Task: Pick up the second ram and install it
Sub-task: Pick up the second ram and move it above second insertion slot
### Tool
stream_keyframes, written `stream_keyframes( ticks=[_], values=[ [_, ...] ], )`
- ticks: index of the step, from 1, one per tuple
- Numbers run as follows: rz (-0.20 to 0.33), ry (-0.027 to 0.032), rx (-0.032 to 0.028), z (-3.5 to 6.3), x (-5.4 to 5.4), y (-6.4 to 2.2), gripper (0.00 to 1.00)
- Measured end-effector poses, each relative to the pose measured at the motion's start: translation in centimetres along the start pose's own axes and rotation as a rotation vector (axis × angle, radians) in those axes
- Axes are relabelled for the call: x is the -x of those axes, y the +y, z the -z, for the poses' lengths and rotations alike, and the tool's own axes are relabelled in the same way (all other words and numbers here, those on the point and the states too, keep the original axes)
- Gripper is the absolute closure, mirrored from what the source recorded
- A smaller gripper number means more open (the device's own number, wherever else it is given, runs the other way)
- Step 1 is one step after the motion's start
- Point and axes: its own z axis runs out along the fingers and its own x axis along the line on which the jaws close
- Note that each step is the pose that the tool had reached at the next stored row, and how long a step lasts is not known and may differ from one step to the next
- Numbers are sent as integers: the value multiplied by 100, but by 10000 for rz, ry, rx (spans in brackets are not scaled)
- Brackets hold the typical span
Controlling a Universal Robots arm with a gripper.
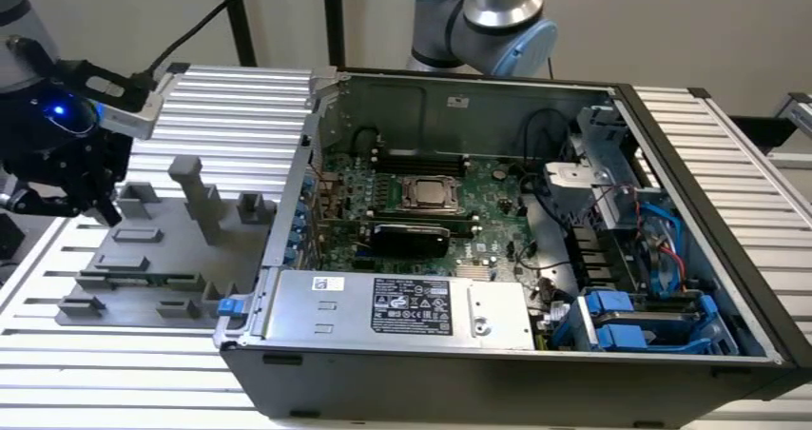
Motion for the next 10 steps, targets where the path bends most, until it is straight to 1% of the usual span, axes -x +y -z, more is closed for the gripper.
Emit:
stream_keyframes(
  ticks=[10],
  values=[
    [1830,42,-3,-73,0,-2,100]
  ],
)
